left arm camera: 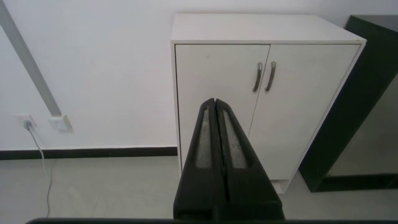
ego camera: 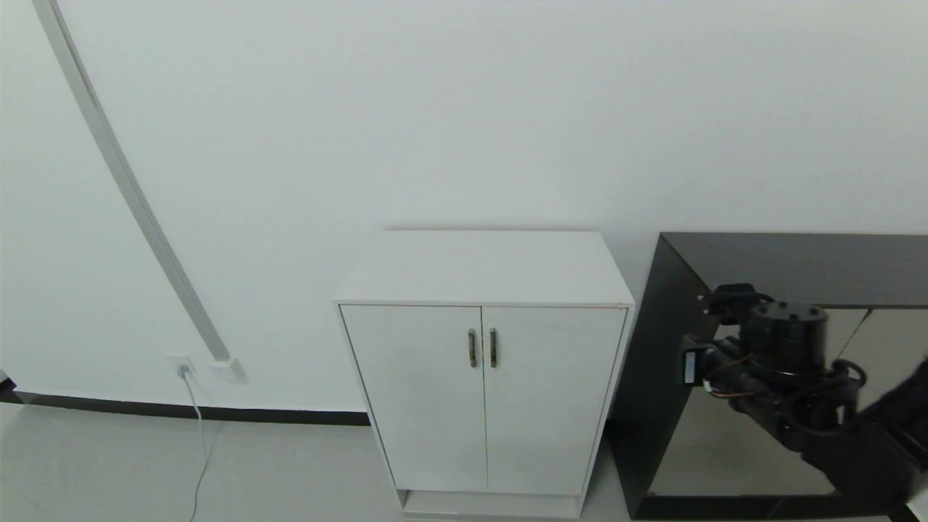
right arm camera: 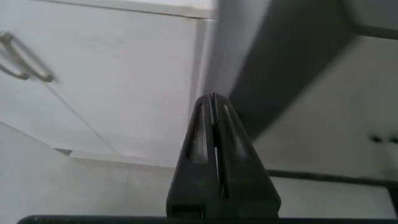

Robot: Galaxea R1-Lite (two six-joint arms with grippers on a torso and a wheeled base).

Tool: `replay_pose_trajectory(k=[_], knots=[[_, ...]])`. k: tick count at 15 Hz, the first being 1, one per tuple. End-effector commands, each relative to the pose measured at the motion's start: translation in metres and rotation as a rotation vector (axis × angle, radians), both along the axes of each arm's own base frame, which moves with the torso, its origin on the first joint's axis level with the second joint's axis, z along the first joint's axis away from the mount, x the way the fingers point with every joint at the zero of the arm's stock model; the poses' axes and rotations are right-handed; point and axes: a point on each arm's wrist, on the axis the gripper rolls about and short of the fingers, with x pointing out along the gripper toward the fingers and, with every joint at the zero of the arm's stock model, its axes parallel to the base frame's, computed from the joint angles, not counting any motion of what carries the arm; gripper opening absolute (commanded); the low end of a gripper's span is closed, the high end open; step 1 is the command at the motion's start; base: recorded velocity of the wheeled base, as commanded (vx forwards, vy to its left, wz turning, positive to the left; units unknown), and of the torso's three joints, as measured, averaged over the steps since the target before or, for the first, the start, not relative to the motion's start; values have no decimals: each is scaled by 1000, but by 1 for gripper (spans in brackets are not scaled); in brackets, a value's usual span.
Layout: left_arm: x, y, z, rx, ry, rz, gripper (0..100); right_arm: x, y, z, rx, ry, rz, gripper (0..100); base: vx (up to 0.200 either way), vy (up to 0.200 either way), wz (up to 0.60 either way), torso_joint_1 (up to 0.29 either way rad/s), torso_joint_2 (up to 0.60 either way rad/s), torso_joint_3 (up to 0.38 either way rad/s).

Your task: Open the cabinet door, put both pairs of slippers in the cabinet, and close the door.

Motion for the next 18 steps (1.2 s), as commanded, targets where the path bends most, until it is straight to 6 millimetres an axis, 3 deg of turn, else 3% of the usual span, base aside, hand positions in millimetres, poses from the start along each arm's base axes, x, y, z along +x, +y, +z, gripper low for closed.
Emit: replay_pose_trajectory(k=[1,4,7,15,17,18], knots=[[0,0,0,0,0,1,0,-66,-50,29,-15,-54,-120,0,0,0,0,0,0,0],[0,0,0,-2,2,1,0,-113,-78,19,-23,-22,-210,0,0,0,0,0,0,0],[0,0,0,0,0,1,0,-140,-96,21,4,-53,-229,0,0,0,0,0,0,0],[0,0,0,0,0,1,0,-212,-98,32,16,-70,-162,0,0,0,0,0,0,0],[0,0,0,0,2,1,0,-220,-98,31,21,-56,-136,0,0,0,0,0,0,0],[0,0,0,0,2,0,0,-235,-97,27,32,-36,-89,0,0,0,0,0,0,0]])
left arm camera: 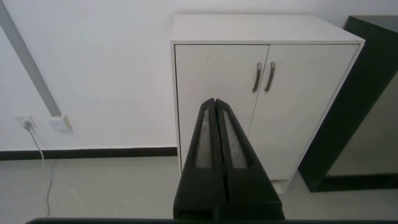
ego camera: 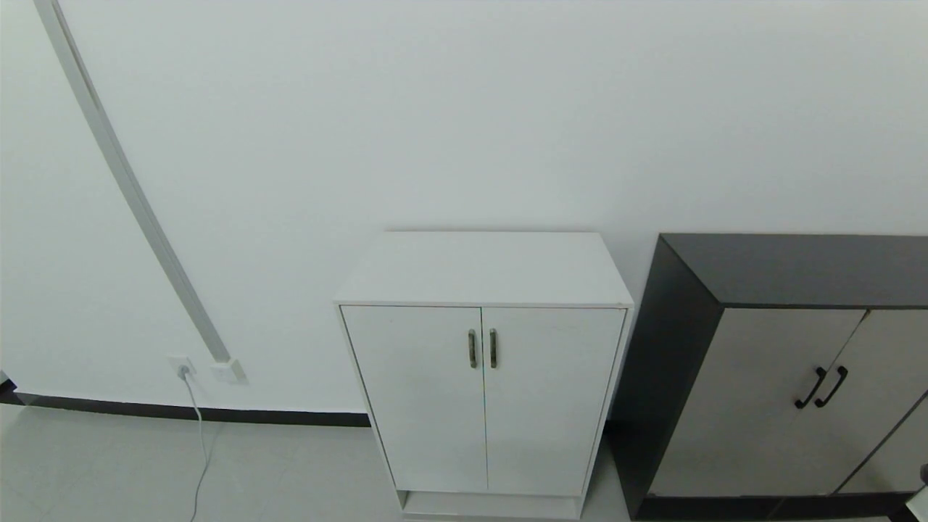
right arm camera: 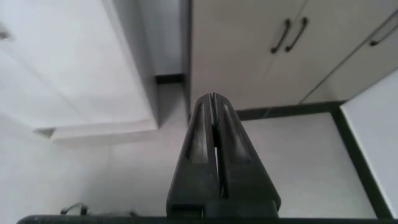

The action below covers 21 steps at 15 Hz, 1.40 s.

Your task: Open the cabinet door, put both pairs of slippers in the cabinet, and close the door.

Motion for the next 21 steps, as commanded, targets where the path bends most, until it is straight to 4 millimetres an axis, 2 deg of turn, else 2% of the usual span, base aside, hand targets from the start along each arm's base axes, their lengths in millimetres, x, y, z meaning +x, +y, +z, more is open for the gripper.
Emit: replay_pose_trajectory(k=[1,4,9,16,21], knots=[[0,0,0,-1,0,1,0,-30,1,4,20,-92,70,0,0,0,0,0,0,0],[0,0,0,-2,0,1,0,-47,2,-6,29,-98,96,0,0,0,0,0,0,0],[0,0,0,-2,0,1,0,-69,4,-37,59,-51,200,0,0,0,0,0,0,0],[0,0,0,-2,0,-1,0,-76,4,-40,-11,-87,277,0,0,0,0,0,0,0],[0,0,0,-2,2,1,0,-80,3,-41,2,-135,184,0,0,0,0,0,0,0]])
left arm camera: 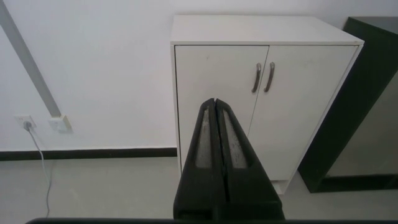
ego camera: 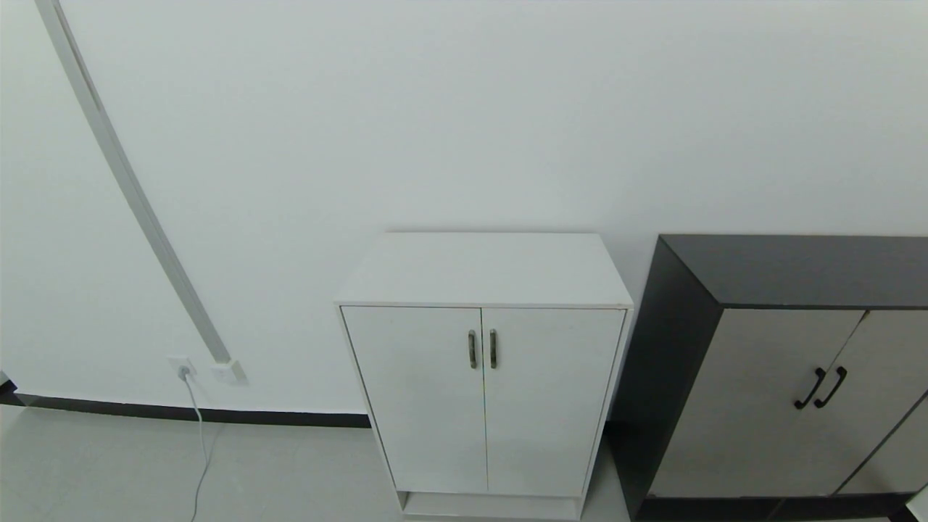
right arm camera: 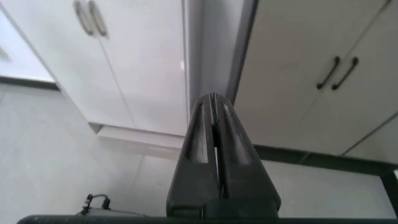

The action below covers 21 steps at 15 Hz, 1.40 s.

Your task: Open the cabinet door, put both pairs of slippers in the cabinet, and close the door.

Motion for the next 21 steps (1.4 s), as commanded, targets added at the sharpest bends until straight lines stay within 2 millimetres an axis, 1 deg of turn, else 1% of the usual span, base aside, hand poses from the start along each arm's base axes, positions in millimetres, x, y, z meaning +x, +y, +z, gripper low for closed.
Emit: replay_pose_trajectory(k=[1,6,9,15,17,18,20,21], knots=[[0,0,0,0,0,1,0,-3,0,0,3,-41,-41,0,0,0,0,0,0,0],[0,0,0,0,0,1,0,-12,1,-2,6,-156,-67,0,0,0,0,0,0,0],[0,0,0,0,0,1,0,-13,0,-2,48,-169,-49,0,0,0,0,0,0,0],[0,0,0,0,0,-1,0,-17,0,-3,49,-214,-42,0,0,0,0,0,0,0],[0,0,0,0,0,1,0,-17,0,-3,52,-215,-56,0,0,0,0,0,0,0],[0,0,0,0,0,-1,0,-17,0,-3,87,-215,-64,0,0,0,0,0,0,0],[0,0,0,0,2,1,0,-17,-1,-3,118,-218,-106,0,0,0,0,0,0,0],[0,0,0,0,0,-1,0,-17,-3,-2,118,-226,-166,0,0,0,0,0,0,0]])
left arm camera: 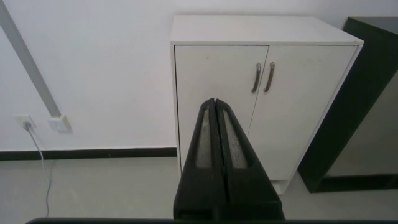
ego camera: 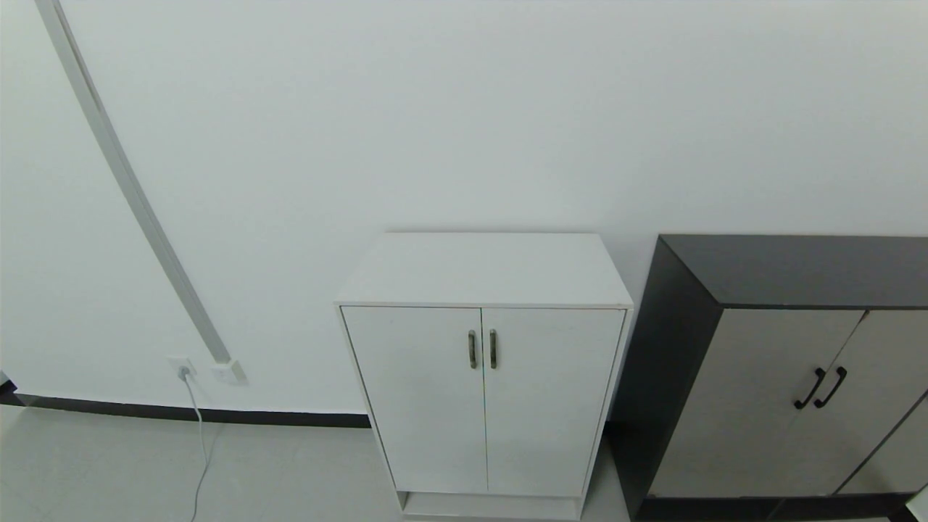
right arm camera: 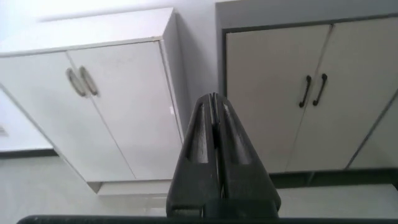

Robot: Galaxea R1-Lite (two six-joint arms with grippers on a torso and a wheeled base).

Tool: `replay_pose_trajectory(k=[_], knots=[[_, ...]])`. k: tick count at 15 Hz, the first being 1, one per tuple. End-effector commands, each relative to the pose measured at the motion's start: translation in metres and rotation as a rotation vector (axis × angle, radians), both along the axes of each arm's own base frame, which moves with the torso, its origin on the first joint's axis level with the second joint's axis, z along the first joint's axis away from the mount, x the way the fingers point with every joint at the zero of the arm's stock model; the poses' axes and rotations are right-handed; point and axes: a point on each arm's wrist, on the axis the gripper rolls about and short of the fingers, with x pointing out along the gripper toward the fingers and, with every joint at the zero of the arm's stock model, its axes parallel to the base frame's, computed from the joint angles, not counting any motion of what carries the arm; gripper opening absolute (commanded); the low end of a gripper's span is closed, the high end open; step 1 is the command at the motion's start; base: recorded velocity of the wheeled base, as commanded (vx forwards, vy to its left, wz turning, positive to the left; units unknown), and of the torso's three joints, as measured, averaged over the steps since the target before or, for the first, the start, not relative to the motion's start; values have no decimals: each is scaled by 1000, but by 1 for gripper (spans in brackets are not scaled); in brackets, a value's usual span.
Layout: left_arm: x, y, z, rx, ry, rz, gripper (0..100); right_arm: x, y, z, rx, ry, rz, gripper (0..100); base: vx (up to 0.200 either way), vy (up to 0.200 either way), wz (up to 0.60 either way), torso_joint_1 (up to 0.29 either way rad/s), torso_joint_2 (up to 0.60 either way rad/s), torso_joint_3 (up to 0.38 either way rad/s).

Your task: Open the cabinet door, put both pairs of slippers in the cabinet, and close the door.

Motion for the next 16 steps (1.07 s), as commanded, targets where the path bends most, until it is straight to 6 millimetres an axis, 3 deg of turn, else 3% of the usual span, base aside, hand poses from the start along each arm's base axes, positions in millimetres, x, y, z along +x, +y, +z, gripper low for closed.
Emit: replay_pose_trajectory(k=[1,16], knots=[[0,0,0,-1,2,1,0,0,-1,1,11,-6,-61,0,0,0,0,0,0,0],[0,0,0,5,0,-1,0,0,-1,0,8,-4,-63,0,0,0,0,0,0,0]])
